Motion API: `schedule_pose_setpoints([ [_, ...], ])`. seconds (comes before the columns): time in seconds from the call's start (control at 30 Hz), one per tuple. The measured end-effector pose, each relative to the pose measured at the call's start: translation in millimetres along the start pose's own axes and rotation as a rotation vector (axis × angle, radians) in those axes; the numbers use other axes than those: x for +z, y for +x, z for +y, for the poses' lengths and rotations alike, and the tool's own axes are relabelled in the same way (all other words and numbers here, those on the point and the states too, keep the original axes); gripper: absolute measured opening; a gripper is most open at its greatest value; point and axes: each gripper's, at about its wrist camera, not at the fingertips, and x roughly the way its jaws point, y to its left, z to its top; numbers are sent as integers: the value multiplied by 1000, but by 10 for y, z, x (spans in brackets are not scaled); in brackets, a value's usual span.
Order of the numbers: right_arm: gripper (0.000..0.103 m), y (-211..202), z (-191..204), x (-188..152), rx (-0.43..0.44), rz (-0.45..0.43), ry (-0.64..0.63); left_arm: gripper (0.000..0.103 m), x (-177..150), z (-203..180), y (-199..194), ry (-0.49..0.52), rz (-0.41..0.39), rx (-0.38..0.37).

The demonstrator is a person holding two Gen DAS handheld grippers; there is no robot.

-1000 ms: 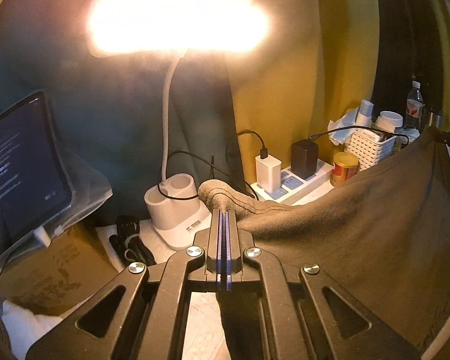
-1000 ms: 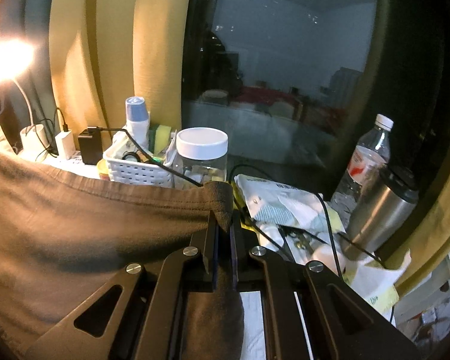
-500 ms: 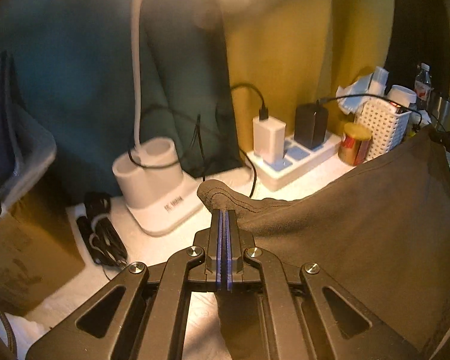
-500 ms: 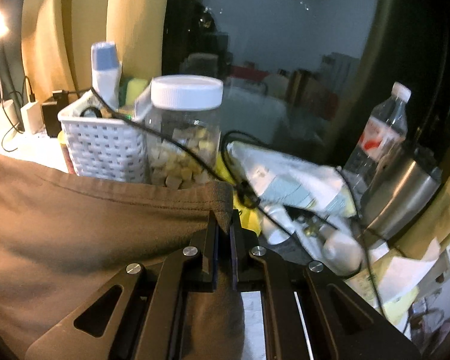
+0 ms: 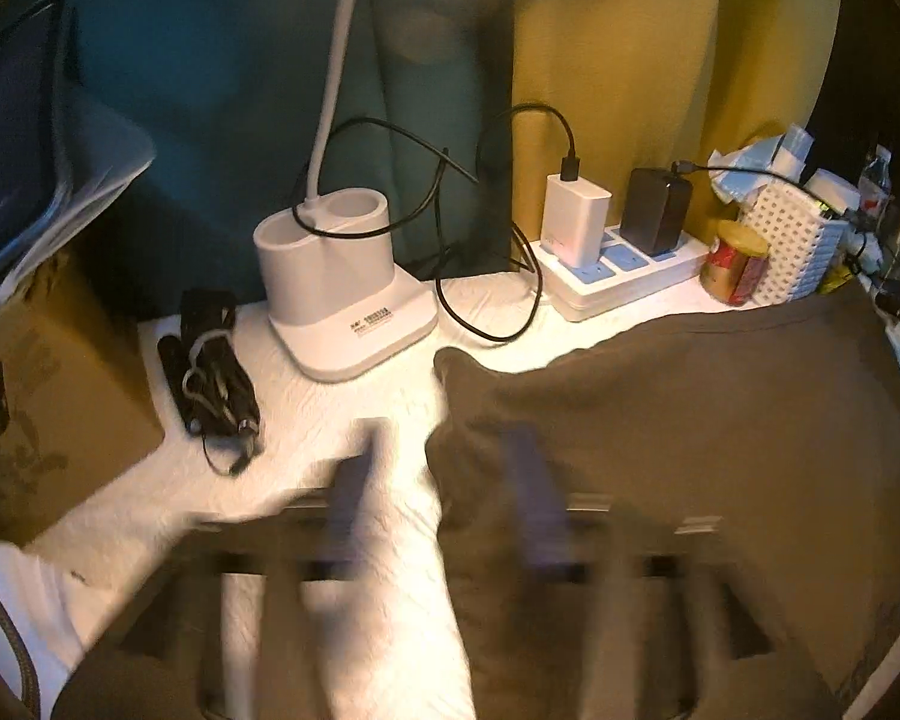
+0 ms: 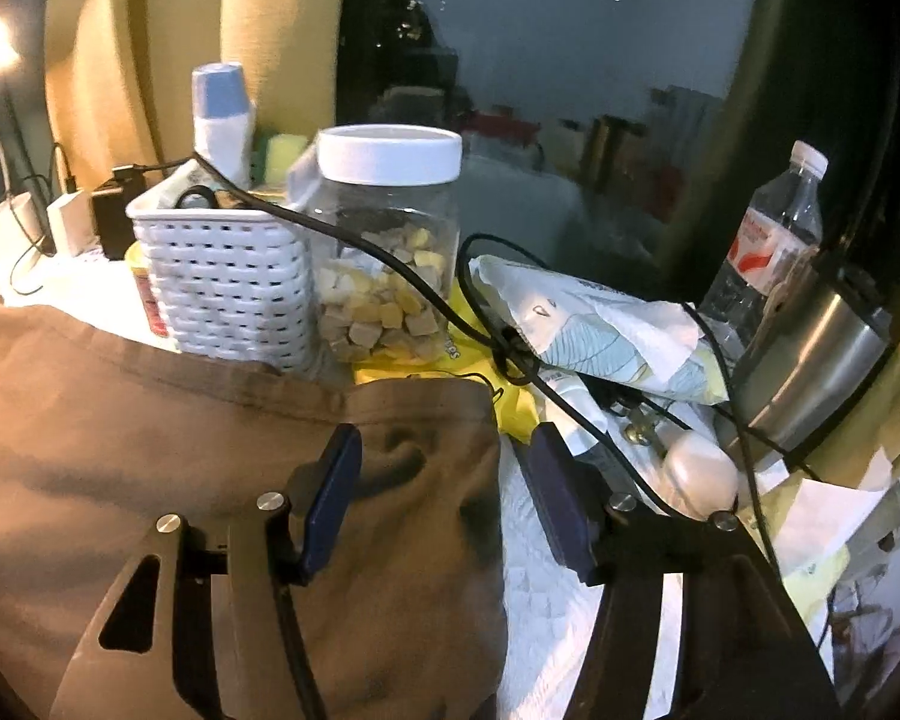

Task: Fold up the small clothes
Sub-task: 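Lay the hem down on the body and open both grippers, then grasp the folded edge with both grippers and pull it to straighten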

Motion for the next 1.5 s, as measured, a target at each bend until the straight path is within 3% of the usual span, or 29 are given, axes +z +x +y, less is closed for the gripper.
schedule_pose_setpoints([
  [0.53,62,-807,37,-399,16,-24,45,71,-696,30,-719,-70,14,-28],
  [0.73,62,-1150,-23,-710,14,-23,81,71,-1009,46,-1002,-84,19,-31],
  [1.07,62,-1483,-186,-1488,27,73,183,70,-1632,-122,-1222,-86,94,-136],
  [1.13,62,-1535,-197,-1614,35,90,204,59,-1672,-163,-1246,-94,101,-176],
  [1.3,62,-1656,-171,-1852,64,117,247,58,-1646,-263,-1319,-131,78,-278],
  [1.4,61,-1677,-146,-1977,101,142,282,58,-1629,-337,-1256,-121,84,-292],
  [1.43,61,-1676,-146,-2012,119,149,299,55,-1628,-352,-1214,-125,88,-296],
  [1.5,61,-1648,-144,-2075,165,166,337,14,-1628,-369,-1125,-135,99,-318],
])
